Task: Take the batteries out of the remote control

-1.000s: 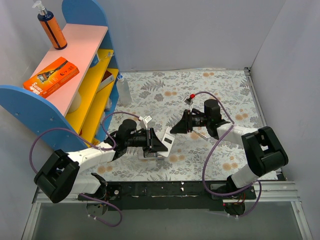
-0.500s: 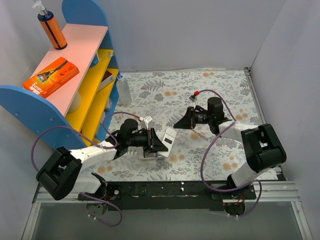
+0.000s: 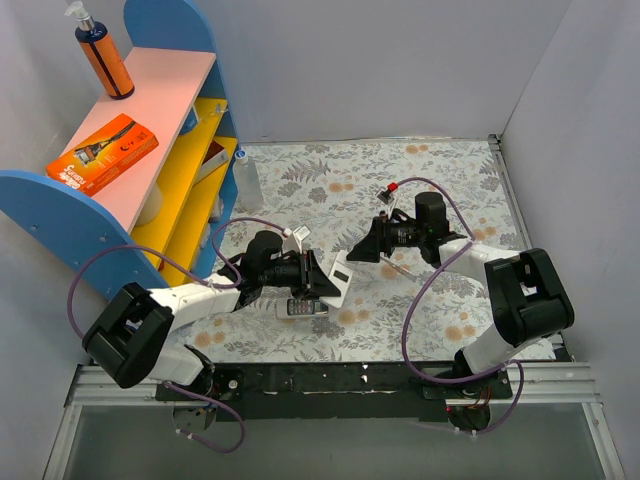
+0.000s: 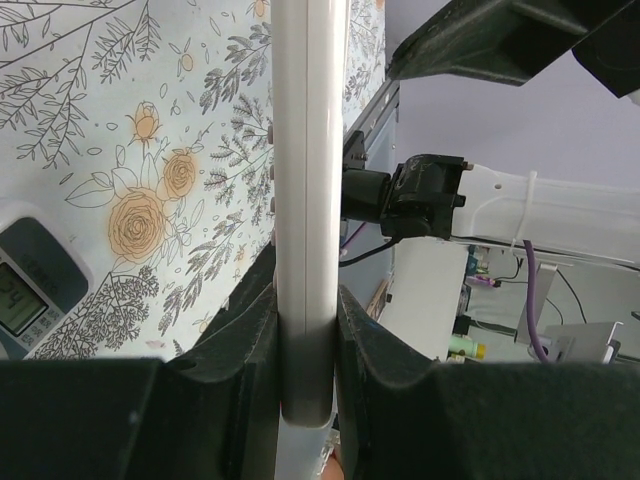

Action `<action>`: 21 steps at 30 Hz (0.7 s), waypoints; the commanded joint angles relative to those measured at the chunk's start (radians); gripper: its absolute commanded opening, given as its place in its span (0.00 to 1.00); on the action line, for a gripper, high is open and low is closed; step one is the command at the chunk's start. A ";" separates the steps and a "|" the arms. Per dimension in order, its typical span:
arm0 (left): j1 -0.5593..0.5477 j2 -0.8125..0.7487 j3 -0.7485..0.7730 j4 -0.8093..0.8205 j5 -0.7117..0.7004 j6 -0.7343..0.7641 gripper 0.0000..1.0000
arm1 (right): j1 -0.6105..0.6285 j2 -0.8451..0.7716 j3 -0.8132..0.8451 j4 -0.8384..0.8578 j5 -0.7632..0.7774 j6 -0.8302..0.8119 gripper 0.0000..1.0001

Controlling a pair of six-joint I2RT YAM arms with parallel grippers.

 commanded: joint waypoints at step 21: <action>0.000 0.020 0.027 0.071 0.048 -0.019 0.00 | 0.026 0.053 0.109 -0.170 -0.070 -0.234 0.83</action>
